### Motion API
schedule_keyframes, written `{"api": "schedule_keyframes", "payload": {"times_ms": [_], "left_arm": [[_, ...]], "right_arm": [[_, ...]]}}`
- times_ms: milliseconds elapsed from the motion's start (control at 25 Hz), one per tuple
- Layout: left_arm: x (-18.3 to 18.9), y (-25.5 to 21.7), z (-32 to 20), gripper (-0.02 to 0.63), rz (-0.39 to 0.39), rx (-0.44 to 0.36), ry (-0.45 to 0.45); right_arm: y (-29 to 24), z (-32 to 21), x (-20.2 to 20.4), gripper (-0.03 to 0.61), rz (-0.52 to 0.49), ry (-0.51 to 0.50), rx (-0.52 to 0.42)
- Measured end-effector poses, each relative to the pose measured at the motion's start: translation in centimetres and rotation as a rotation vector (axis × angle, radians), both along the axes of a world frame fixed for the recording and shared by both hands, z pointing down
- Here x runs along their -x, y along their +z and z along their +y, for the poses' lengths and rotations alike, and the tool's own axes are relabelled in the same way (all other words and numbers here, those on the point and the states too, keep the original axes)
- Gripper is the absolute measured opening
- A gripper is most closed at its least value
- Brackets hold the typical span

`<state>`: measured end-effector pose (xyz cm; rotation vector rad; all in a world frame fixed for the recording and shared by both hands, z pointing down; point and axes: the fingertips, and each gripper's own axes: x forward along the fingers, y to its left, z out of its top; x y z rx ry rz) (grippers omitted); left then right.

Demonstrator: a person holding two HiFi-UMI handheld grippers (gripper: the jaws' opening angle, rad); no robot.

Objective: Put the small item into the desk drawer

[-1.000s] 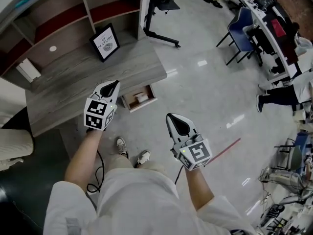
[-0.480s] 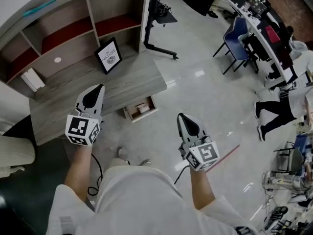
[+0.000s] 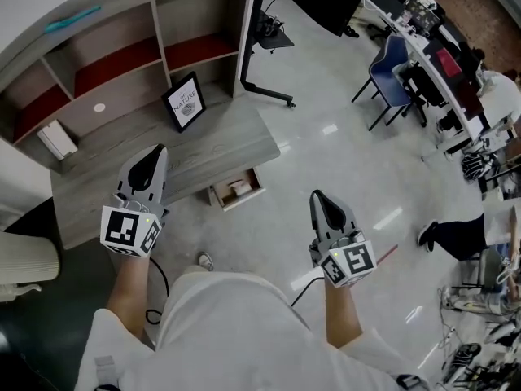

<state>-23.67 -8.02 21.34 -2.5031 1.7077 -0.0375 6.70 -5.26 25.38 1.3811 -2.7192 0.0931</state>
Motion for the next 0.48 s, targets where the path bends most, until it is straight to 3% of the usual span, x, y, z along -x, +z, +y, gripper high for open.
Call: {"api": "schedule_keyframes", "payload": {"times_ms": [480], "left_arm": [[3.6,1.6,4.5,0.006,0.030,0.044,-0.085]], "right_arm": [[-0.4,-0.6,-3.0,-0.003,-0.027,0.155,-0.002]]}}
